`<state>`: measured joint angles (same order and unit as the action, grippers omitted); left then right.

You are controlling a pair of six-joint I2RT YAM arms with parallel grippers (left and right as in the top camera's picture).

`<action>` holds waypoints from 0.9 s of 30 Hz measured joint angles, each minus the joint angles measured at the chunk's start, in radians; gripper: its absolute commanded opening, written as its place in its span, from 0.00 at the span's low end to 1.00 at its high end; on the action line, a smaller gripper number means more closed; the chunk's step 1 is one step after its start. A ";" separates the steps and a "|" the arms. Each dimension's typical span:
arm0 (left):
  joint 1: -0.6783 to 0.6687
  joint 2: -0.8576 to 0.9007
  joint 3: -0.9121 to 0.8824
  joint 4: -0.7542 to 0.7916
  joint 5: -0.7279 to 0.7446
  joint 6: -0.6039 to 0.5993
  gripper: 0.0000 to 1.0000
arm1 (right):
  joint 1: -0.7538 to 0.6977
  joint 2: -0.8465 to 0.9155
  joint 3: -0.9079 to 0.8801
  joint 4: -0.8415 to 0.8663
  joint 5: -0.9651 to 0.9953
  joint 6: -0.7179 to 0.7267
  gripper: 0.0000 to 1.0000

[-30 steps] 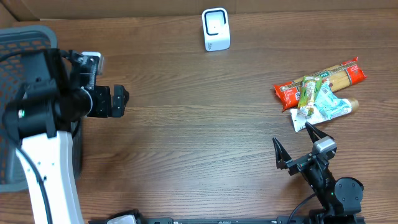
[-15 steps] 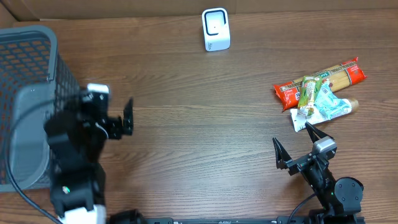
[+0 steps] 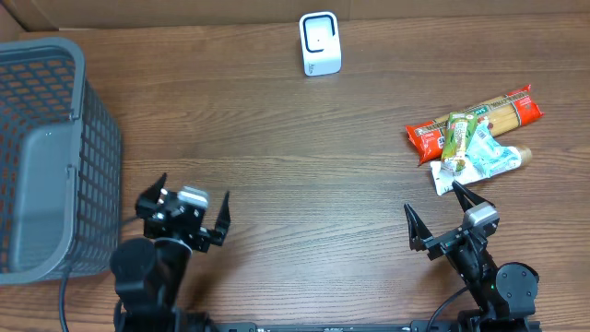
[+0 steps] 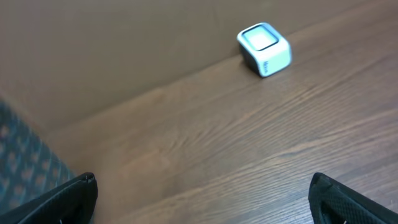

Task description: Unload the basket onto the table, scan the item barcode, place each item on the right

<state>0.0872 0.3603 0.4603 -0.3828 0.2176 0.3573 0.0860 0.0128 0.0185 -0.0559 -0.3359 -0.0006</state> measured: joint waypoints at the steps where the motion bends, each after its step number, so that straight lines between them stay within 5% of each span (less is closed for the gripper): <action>1: -0.013 -0.032 -0.014 0.003 0.000 0.023 1.00 | 0.000 0.000 0.000 -0.001 0.000 0.001 1.00; 13: -0.037 -0.233 -0.190 0.123 0.000 0.197 1.00 | 0.000 0.000 0.000 0.000 0.000 0.001 1.00; 27: -0.037 -0.298 -0.391 0.357 0.000 0.230 1.00 | 0.000 0.000 0.000 0.000 0.000 0.000 1.00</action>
<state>0.0498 0.0620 0.0692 -0.0254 0.2176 0.5877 0.0860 0.0128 0.0185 -0.0563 -0.3363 -0.0002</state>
